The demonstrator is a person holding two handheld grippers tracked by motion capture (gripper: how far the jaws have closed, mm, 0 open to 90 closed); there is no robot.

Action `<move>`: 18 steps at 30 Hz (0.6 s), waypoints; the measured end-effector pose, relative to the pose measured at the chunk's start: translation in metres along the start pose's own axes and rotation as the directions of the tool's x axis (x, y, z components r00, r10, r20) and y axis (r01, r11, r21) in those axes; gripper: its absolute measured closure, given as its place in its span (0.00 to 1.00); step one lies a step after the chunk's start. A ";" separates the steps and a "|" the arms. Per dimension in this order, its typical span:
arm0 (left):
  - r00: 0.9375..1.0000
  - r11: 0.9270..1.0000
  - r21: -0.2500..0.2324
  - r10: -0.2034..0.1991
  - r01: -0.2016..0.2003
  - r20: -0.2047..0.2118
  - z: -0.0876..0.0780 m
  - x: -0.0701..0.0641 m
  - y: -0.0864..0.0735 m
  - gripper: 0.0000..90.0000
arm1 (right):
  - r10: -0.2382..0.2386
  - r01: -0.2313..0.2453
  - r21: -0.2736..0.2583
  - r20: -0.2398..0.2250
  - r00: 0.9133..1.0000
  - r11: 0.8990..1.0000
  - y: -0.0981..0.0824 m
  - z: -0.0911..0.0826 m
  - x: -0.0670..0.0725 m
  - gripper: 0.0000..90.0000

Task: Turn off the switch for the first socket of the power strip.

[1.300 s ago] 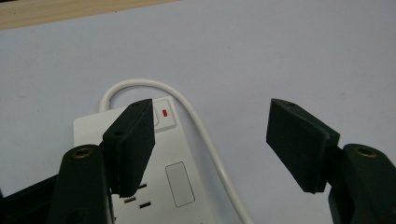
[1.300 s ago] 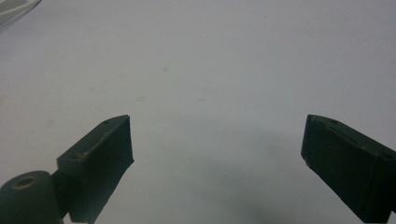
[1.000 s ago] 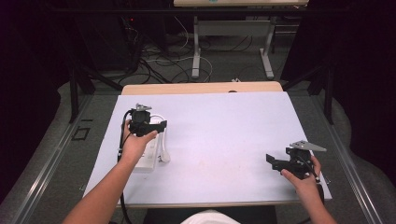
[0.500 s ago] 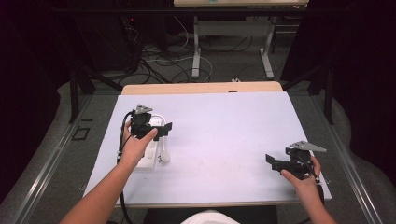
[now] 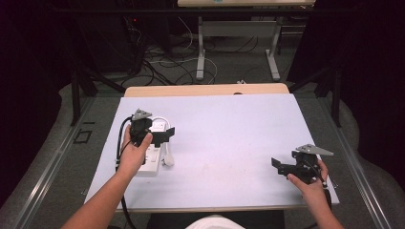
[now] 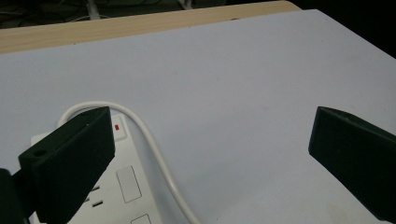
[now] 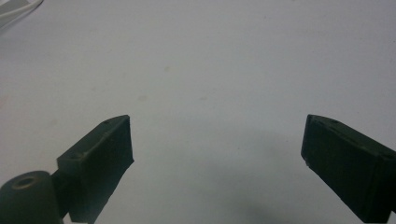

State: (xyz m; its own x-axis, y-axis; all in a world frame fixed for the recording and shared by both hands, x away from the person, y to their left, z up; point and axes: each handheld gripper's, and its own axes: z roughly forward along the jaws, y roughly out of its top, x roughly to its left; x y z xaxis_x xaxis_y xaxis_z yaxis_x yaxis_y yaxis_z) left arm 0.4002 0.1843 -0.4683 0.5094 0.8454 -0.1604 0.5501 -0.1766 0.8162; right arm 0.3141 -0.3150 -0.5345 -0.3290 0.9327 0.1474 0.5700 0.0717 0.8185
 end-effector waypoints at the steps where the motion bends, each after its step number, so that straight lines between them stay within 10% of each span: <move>1: 1.000 1.000 0.001 0.003 -0.003 0.003 -0.002 -0.001 0.000 0.00 | -0.002 0.002 0.002 -0.003 1.000 1.000 0.000 -0.001 0.000 0.09; 18: 0.999 1.000 0.003 0.004 -0.004 0.034 -0.042 -0.010 -0.008 0.04 | -0.010 0.010 -0.017 0.007 1.000 1.000 0.000 -0.006 -0.001 0.09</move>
State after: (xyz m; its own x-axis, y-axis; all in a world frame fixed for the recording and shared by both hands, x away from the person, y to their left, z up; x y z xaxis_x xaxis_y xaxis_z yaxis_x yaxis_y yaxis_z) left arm 0.3633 0.1984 -0.4501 0.5333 0.8274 -0.1761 0.5504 -0.1813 0.8150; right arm 0.3101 -0.3175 -0.5316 -0.3294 0.9343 0.1359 0.5539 0.0747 0.8292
